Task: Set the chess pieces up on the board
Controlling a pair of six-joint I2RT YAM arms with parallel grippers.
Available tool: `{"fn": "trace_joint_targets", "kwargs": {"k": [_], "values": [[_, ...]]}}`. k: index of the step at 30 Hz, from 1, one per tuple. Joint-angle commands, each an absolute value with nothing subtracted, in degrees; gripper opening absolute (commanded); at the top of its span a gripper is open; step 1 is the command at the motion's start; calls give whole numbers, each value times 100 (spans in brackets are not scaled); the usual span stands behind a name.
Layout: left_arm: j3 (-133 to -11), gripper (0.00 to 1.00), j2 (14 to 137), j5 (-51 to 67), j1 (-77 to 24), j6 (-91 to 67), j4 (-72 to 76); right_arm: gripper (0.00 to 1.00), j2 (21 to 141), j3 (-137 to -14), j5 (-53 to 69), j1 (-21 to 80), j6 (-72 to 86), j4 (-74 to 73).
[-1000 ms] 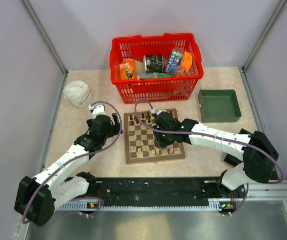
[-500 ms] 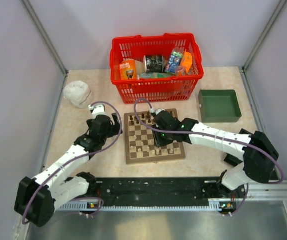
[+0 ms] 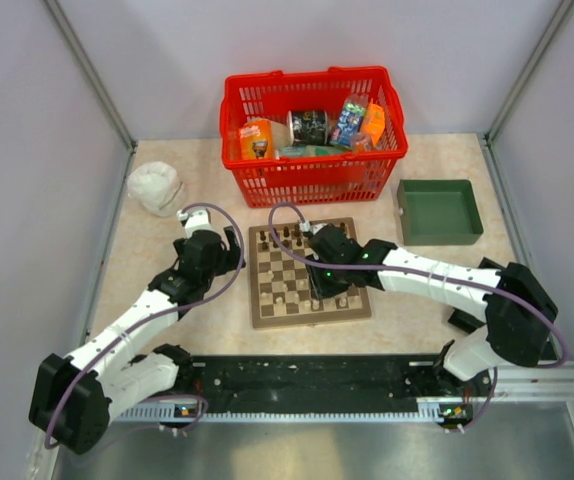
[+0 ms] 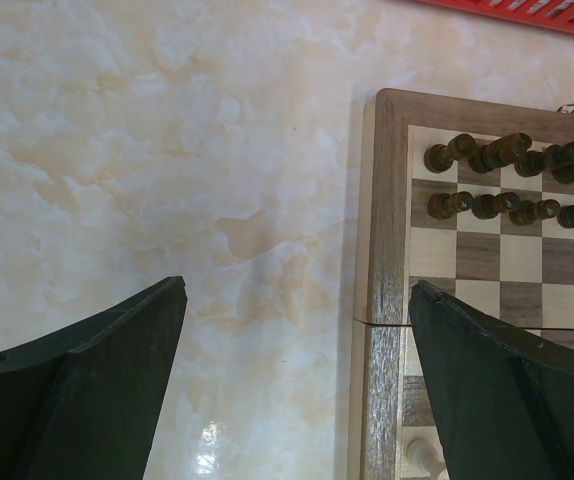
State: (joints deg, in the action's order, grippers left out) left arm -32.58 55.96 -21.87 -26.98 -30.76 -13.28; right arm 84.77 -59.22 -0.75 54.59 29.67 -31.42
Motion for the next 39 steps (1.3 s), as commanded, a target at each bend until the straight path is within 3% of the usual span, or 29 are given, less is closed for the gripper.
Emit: {"fn": "trace_joint_targets", "kwargs": {"k": [1, 27, 39], "values": [[-3305, 99, 5511, -2162, -2681, -3111, -1116, 31, 8385, -5836, -79, 5537, 3015, -3138], [-3287, 99, 5528, -2188, -2689, -3103, -1108, 31, 8684, -5853, 141, 5555, 2980, -2997], [-3305, 99, 5581, -2145, -2681, -3111, -1081, 21, 8596, -5880, 114, 5572, 2962, -3111]]}}
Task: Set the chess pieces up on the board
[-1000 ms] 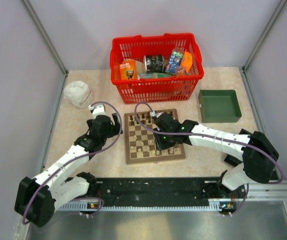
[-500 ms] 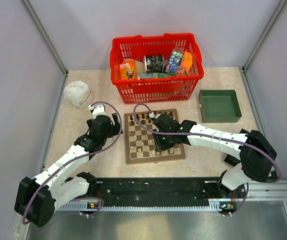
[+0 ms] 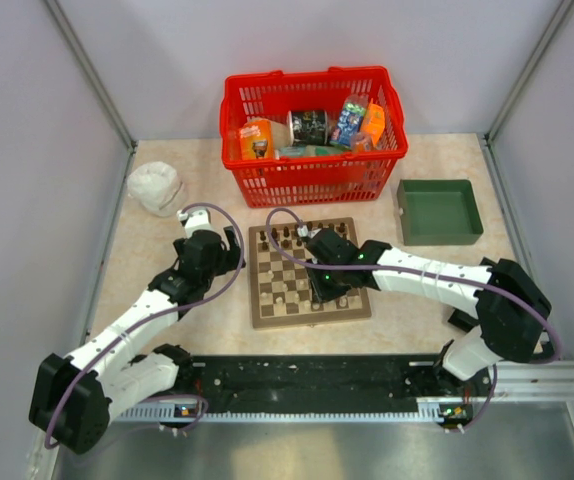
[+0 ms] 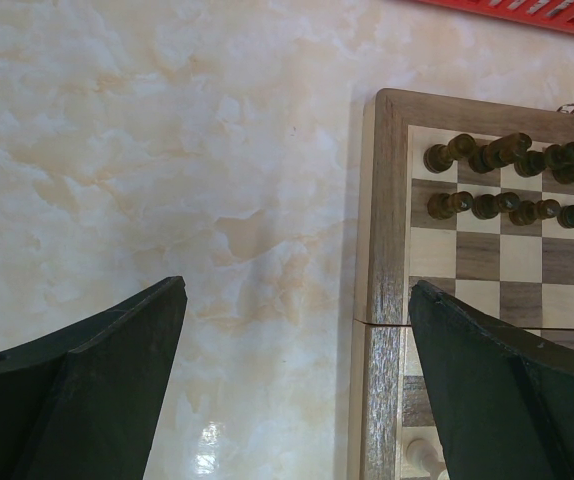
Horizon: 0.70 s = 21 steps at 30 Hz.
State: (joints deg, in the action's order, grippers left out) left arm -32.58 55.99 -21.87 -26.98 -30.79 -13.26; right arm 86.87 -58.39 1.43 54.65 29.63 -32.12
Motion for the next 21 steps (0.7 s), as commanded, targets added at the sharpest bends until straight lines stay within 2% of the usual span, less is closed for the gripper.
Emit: {"fn": "trace_joint_targets", "kwargs": {"k": [1, 21], "values": [[-3305, 99, 5598, -2153, -2672, -3120, -1072, 20, 8578, -5880, 97, 5564, 2962, -3129], [-3296, 99, 5651, -2118, -2681, -3138, -1055, 19, 8508, -5889, 26, 5572, 2971, -3217]]}}
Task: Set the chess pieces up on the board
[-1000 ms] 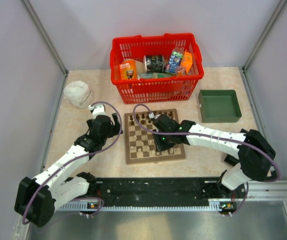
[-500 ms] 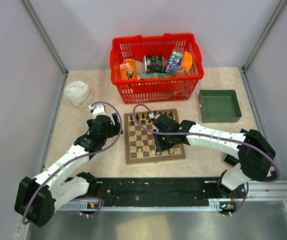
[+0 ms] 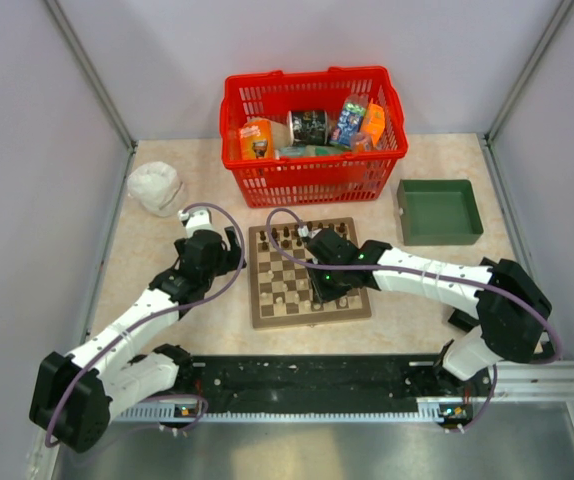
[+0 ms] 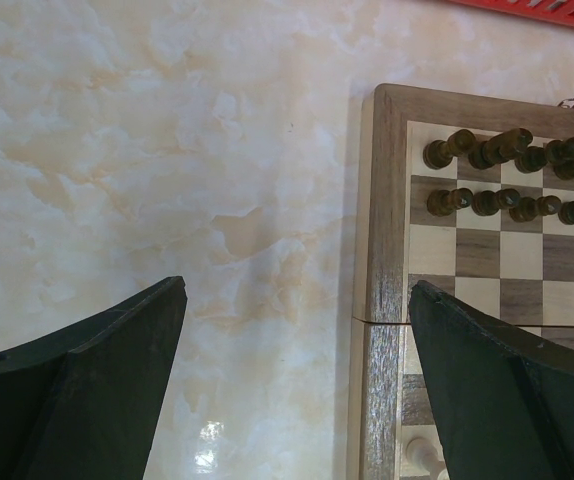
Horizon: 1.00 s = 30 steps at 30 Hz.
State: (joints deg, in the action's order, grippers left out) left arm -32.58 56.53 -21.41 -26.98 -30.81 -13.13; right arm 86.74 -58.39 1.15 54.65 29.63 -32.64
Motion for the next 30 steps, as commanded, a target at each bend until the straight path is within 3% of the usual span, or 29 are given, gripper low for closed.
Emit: {"fn": "trace_joint_targets", "kwargs": {"k": [1, 30], "values": [[-3296, 99, 5651, -2118, -2681, -3138, -1055, 20, 8508, -5889, 26, 5564, 2979, -3217], [-3270, 99, 5555, -2162, -2689, -3129, -1090, 32, 8253, -6319, 114, 5564, 2848, -3147]]}}
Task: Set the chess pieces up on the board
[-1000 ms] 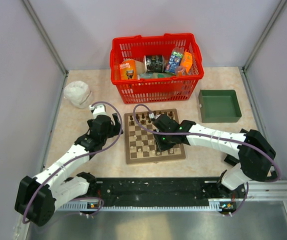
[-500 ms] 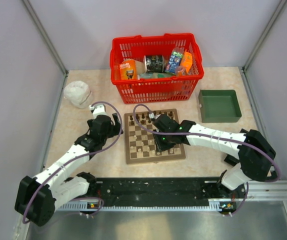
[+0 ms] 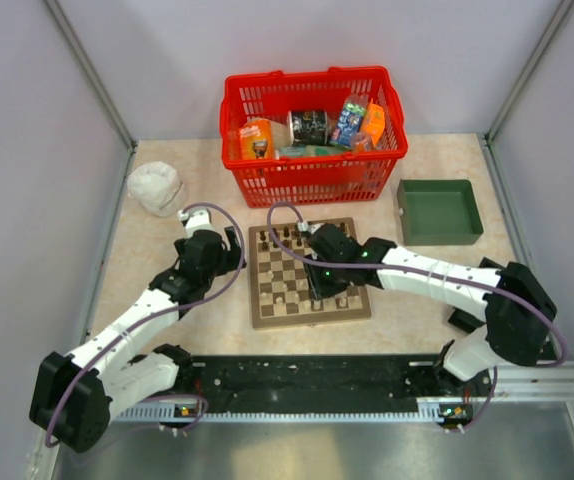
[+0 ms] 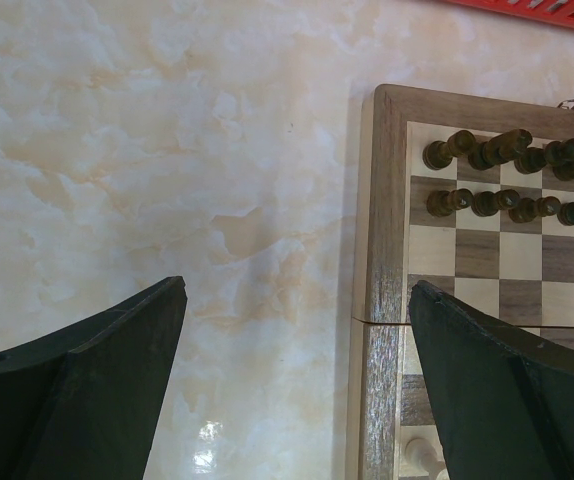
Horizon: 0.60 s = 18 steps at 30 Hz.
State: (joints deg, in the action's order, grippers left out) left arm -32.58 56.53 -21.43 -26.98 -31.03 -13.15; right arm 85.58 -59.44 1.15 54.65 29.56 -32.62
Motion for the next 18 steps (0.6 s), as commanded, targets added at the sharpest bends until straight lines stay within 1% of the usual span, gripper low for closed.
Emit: {"fn": "trace_joint_targets", "kwargs": {"k": [1, 5, 18], "values": [[-3270, 99, 5555, -2162, -2681, -3129, -1090, 33, 8253, -6319, 149, 5572, 2856, -3146], [-3261, 99, 5528, -2180, -2689, -3129, -1107, 35, 8288, -6337, 228, 5642, 2813, -3120], [-3305, 99, 5546, -2171, -2689, -3111, -1099, 35, 8613, -6469, 158, 5845, 2742, -3129]]}}
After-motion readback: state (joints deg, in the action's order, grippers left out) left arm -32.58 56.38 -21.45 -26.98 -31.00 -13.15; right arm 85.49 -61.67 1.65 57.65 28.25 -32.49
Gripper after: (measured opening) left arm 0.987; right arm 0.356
